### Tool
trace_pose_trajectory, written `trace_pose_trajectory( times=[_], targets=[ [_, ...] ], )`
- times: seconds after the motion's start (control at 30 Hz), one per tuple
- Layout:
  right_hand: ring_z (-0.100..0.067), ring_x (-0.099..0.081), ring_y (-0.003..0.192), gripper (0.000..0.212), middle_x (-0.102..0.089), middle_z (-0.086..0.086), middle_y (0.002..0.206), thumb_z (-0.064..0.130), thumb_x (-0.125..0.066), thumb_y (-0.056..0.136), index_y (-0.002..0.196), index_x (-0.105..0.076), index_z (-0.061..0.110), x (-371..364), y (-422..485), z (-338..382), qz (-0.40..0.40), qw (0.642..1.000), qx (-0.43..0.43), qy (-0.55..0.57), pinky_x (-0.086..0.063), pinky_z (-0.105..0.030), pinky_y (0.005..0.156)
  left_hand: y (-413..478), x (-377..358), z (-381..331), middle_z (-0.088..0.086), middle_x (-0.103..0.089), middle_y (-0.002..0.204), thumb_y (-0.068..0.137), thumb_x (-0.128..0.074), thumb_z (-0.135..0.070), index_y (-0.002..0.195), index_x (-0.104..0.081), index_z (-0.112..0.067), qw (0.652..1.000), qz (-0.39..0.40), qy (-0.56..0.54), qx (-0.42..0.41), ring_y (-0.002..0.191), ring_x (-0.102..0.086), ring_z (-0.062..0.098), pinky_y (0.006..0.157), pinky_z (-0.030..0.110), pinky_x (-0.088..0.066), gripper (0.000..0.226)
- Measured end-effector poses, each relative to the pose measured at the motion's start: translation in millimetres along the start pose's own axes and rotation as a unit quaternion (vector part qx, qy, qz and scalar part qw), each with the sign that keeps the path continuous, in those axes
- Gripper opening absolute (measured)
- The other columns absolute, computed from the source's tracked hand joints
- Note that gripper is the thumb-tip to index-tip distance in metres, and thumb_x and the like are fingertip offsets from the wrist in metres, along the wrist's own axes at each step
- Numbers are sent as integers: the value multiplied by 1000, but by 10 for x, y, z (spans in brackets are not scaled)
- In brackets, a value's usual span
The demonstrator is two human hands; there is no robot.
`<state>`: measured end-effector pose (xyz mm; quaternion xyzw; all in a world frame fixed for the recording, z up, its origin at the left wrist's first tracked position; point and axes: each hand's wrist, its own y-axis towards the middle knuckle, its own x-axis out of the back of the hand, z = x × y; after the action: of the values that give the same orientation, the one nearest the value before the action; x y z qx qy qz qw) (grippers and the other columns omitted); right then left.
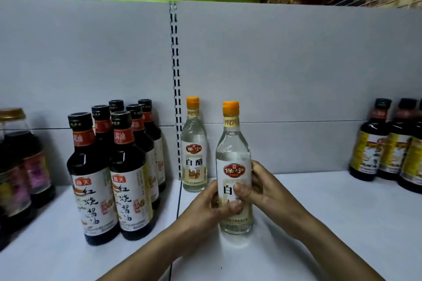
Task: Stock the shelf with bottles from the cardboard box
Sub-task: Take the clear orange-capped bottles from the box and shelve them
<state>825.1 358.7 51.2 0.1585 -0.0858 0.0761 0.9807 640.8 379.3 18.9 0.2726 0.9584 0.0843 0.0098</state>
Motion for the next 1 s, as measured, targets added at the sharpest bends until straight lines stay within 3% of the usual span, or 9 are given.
trace_pose_trajectory(
  times=[0.3, 0.4, 0.53, 0.63, 0.7, 0.83, 1.0],
  targets=[
    [-9, -65, 122, 56, -70, 10, 128, 33, -74, 91, 140, -46, 34, 77, 142, -106, 29, 998, -14, -51, -55, -42, 104, 123, 94, 55, 0, -69, 134, 96, -70, -15, 141, -51, -21, 999, -9, 40, 11, 127, -64, 18, 112, 41, -49, 49],
    [-6, -66, 118, 65, -70, 16, 124, 39, -80, 81, 135, -45, 41, 80, 224, -154, 36, 995, -36, -87, -56, -41, 102, 214, 131, 104, 0, -70, 133, 93, -74, -17, 141, -50, -23, 998, -22, 61, 10, 126, -65, 18, 110, 41, -50, 54],
    [-9, -69, 113, 60, -73, 11, 119, 28, -82, 79, 129, -50, 36, 55, 320, -221, 34, 994, -61, -88, -57, -44, 100, 316, 168, 226, 0, -70, 131, 89, -74, -12, 138, -50, -23, 995, -57, 87, -2, 123, -66, 14, 102, 32, -54, 55],
    [-14, -70, 113, 65, -74, 6, 121, 32, -83, 75, 131, -50, 33, 18, 371, -256, 39, 994, -72, -69, -57, -47, 99, 323, 196, 272, -6, -71, 128, 91, -74, -7, 139, -48, -24, 991, -67, 112, -5, 121, -67, 9, 99, 29, -55, 57],
    [-18, -70, 115, 70, -72, 4, 124, 38, -83, 72, 133, -48, 32, -15, 429, -297, 37, 994, -84, -61, -57, -49, 98, 292, 226, 274, -14, -69, 129, 90, -75, -16, 140, -46, -33, 986, -66, 151, -16, 121, -65, 3, 103, 31, -55, 60],
    [-17, -72, 111, 60, -73, 4, 121, 24, -82, 81, 130, -46, 28, -78, 606, -349, 23, 992, -99, -77, -59, -48, 95, 251, 295, 255, -26, -62, 136, 86, -72, -45, 140, -39, -55, 967, -106, 230, -28, 127, -59, -1, 110, 38, -50, 64],
    [-25, -73, 111, 70, -74, -5, 121, 19, -83, 73, 133, -48, 16, -165, 789, -484, 18, 994, -97, -53, -59, -53, 94, 250, 377, 259, -25, -53, 146, 84, -65, -58, 148, -23, -61, 953, -137, 268, -22, 134, -54, 3, 112, 42, -48, 77]
  ],
)
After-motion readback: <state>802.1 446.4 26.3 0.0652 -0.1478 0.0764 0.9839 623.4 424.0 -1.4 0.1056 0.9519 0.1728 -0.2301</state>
